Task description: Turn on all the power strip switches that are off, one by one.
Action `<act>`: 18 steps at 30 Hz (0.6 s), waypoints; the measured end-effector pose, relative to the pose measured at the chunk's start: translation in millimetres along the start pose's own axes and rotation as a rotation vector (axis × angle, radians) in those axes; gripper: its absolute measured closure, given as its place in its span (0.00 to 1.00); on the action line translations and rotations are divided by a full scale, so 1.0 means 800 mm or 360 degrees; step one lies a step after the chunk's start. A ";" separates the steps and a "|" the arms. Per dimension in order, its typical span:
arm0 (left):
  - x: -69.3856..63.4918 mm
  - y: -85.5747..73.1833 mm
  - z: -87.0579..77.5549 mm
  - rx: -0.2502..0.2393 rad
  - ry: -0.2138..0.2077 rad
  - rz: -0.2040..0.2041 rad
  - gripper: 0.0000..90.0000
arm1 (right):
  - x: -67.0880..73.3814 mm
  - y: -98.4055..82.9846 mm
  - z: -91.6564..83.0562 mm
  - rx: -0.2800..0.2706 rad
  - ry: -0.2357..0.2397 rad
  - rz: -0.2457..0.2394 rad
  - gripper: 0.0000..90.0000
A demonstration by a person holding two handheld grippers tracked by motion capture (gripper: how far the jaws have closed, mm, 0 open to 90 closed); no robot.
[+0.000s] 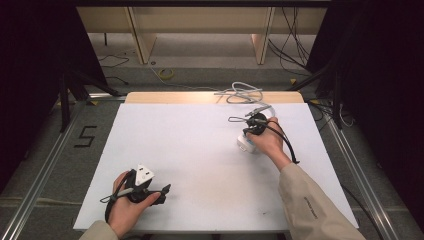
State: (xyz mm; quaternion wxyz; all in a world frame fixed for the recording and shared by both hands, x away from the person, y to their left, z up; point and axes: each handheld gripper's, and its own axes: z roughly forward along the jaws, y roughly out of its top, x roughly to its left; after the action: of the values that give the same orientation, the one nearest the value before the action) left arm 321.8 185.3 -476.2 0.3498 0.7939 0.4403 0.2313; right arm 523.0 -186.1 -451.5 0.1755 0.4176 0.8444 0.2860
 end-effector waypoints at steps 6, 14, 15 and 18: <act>0.000 0.000 0.000 0.0000 -0.0001 0.0000 0.17 | 0.000 0.001 0.001 0.0009 -0.0006 -0.0004 1.00; 0.000 0.000 0.000 0.0000 -0.0002 0.0002 0.17 | 0.000 0.000 0.001 0.0009 0.0002 0.0010 1.00; 0.000 0.000 0.000 0.0000 -0.0001 -0.0001 0.17 | 0.001 -0.001 0.001 0.0006 0.0000 0.0017 1.00; 0.000 0.000 0.000 0.0004 -0.0004 -0.0009 0.17 | 0.002 -0.001 0.001 0.0003 -0.0014 -0.0003 1.00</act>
State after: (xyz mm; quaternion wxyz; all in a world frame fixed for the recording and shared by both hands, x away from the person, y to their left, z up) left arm 321.7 185.2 -476.5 0.3501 0.7934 0.4424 0.2285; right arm 521.4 -184.9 -452.6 0.1792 0.4182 0.8443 0.2831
